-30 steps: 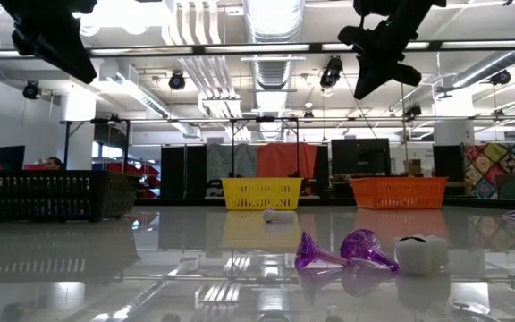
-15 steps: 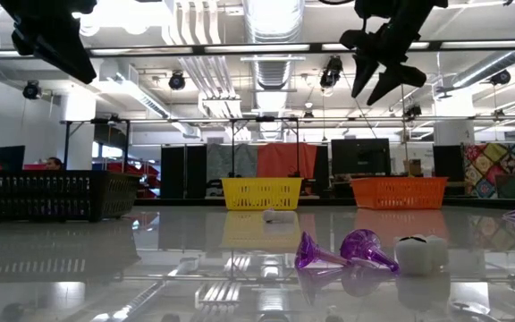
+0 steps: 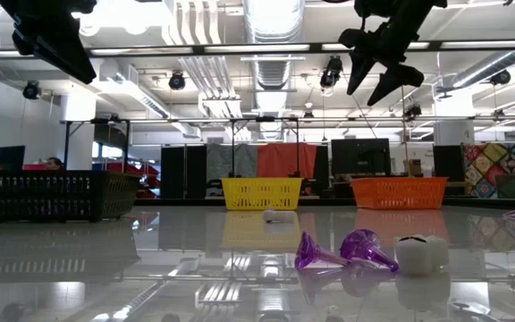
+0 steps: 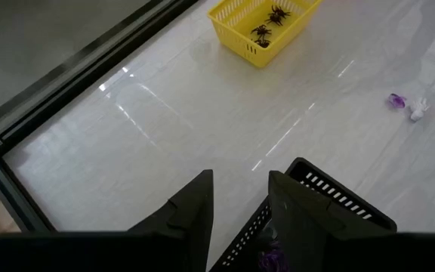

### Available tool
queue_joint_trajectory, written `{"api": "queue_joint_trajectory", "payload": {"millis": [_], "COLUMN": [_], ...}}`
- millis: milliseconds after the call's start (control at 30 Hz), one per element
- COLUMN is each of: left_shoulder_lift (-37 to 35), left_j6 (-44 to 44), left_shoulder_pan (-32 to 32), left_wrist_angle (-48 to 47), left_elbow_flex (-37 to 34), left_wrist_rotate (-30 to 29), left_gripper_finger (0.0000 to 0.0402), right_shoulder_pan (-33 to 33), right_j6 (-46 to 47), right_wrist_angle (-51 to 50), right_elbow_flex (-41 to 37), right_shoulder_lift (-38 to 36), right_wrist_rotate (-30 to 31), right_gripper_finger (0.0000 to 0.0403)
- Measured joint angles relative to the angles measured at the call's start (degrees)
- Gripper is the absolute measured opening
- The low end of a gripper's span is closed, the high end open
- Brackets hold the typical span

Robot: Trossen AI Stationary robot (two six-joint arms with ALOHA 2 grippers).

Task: Sort Halloween decoration
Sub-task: Put the purple hat toy into the black basket

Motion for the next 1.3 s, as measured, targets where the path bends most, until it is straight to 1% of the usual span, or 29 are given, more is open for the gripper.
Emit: {"api": "queue_joint_trajectory", "payload": {"millis": [267, 367, 433, 500, 567, 600, 633, 733, 833, 1033, 1100, 1300], "left_shoulder_lift": [0.0, 0.0, 0.0, 0.0, 0.0, 0.0, 0.0, 0.0, 0.0, 0.0, 0.0, 0.0], "left_j6": [-0.4, -0.8, -1.1, -1.2, -1.2, -1.2, -1.2, -1.2, -1.2, -1.1, -1.0, -1.0], "left_shoulder_pan": [0.0, 0.0, 0.0, 0.0, 0.0, 0.0, 0.0, 0.0, 0.0, 0.0, 0.0, 0.0], "left_wrist_angle": [0.0, 0.0, 0.1, 0.1, 0.1, 0.1, 0.1, 0.0, -0.4, -1.5, -1.7, -1.7], "left_elbow_flex": [0.0, 0.0, 0.0, 0.0, 0.0, 0.0, 0.0, 0.0, 0.0, 0.0, 0.0, 0.0], "left_wrist_rotate": [0.0, 0.0, 0.0, 0.0, 0.0, 0.0, 0.0, 0.0, 0.1, 2.0, 3.2, 3.4], "left_gripper_finger": [0.011, 0.011, 0.011, 0.011, 0.011, 0.011, 0.011, 0.011, 0.011, 0.011, 0.011, 0.011], "right_shoulder_pan": [0.0, 0.0, 0.0, 0.0, 0.0, 0.0, 0.4, 2.9, 5.4, 10.5, 12.4, 17.9], "right_j6": [-0.1, -0.2, 0.6, 0.8, 0.7, 0.7, 0.8, 1.0, 1.2, 3.4, 4.8, 9.4], "right_wrist_angle": [0.6, 2.8, 4.0, 2.9, -1.9, -4.9, -8.1, -17.0, -22.1, -22.8, -22.7, -21.4], "right_elbow_flex": [0.0, 0.0, 0.0, 0.0, 0.0, 0.0, 0.0, -0.2, -1.2, -5.3, -7.6, -15.8], "right_shoulder_lift": [0.1, 0.8, 1.5, 2.4, 3.4, 3.8, 4.2, 5.4, 6.1, 6.2, 6.0, 5.9], "right_wrist_rotate": [0.1, 1.1, 0.7, -2.2, -8.4, -10.6, -11.2, -9.0, -6.2, -6.1, -6.2, -6.1], "right_gripper_finger": [0.0265, 0.0263, 0.0263, 0.0264, 0.0265, 0.0264, 0.0263, 0.0258, 0.0251, 0.0244, 0.0245, 0.0242]}}
